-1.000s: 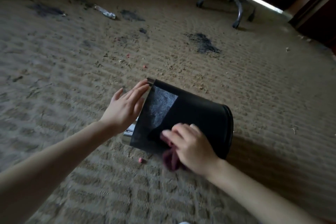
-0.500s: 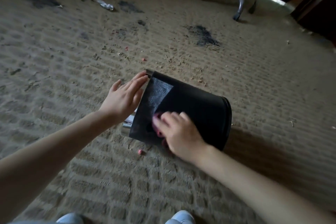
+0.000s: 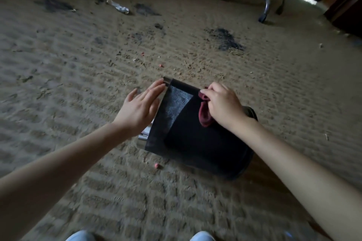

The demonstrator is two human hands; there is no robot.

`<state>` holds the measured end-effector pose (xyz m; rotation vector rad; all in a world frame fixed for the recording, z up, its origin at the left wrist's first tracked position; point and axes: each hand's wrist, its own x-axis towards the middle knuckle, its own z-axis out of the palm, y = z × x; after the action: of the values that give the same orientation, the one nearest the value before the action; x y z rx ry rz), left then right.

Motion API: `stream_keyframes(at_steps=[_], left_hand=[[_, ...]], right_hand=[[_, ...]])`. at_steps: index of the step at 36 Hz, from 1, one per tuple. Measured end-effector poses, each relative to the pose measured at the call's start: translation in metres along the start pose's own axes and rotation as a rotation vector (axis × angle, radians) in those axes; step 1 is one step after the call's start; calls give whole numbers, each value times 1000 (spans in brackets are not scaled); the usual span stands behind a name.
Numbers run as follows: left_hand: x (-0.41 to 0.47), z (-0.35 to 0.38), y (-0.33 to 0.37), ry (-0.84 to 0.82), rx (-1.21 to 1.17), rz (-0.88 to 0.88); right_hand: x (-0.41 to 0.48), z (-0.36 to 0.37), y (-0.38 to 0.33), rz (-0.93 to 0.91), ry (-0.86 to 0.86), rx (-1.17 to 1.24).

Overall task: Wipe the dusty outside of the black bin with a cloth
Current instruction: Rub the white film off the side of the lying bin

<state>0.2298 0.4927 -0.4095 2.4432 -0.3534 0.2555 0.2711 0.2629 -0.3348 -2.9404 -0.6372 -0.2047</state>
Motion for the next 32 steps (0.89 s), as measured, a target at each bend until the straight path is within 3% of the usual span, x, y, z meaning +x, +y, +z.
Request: stream_keyframes(at_steps=[6, 10, 13, 16, 21, 26, 28, 32], left_hand=[[-5, 0, -2, -1, 6, 18], [0, 0, -1, -16, 30, -5], [3, 1, -1, -9, 29, -10], [2, 4, -4, 5, 11, 4], [3, 5, -5, 14, 4, 8], [1, 2, -3, 6, -7, -1], [1, 2, -3, 0, -13, -2], [1, 2, -2, -17, -16, -12]], right_hand=[[-51, 11, -41, -240, 137, -22], [-85, 34, -67, -484, -17, -84], [-91, 34, -69, -512, -81, -8], [-85, 14, -53, -399, -12, 140], [-57, -48, -14, 35, 217, 197], [-31, -89, 20, 478, 177, 546], [-26, -100, 28, 531, 153, 653], [-20, -120, 34, 532, 152, 623]])
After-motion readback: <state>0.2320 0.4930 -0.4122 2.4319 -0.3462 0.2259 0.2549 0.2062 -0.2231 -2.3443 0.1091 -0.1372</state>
